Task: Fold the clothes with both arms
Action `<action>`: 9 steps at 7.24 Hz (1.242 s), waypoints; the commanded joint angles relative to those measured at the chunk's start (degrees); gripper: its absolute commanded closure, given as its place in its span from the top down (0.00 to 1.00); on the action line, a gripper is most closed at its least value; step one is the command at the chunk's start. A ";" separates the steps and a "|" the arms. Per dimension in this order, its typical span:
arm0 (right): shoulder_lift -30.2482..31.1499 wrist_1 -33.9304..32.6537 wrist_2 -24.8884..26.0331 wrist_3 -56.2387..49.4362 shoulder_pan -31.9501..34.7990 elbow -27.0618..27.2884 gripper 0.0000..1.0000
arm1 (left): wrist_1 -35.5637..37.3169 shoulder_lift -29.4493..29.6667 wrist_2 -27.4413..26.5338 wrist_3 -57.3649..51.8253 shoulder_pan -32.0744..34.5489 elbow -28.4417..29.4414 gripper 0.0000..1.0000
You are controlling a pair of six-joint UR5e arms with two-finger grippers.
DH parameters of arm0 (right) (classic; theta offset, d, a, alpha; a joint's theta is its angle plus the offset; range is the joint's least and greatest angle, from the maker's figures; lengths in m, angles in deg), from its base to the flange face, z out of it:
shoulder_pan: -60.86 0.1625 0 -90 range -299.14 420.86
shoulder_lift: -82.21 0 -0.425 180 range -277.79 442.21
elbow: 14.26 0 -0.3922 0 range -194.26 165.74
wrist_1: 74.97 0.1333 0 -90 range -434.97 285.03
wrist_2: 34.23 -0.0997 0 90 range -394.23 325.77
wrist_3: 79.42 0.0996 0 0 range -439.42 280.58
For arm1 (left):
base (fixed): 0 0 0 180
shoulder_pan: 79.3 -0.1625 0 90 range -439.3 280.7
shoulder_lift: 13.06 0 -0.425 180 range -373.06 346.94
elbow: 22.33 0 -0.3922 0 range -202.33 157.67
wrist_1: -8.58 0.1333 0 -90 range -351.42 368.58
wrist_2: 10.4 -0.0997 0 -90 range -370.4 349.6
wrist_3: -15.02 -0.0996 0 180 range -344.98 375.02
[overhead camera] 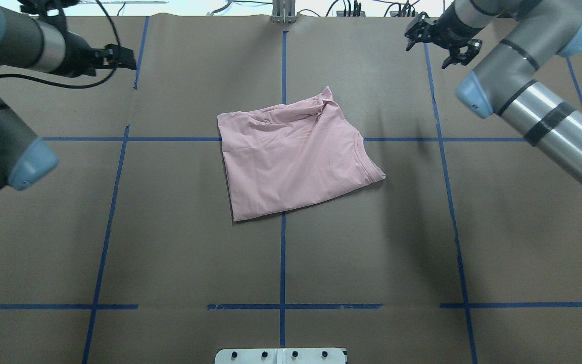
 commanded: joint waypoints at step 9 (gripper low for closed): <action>23.23 -28.06 -13.32 -58.24 20.10 20.75 1.00 | 29.60 -15.70 21.76 -64.98 33.82 6.10 1.00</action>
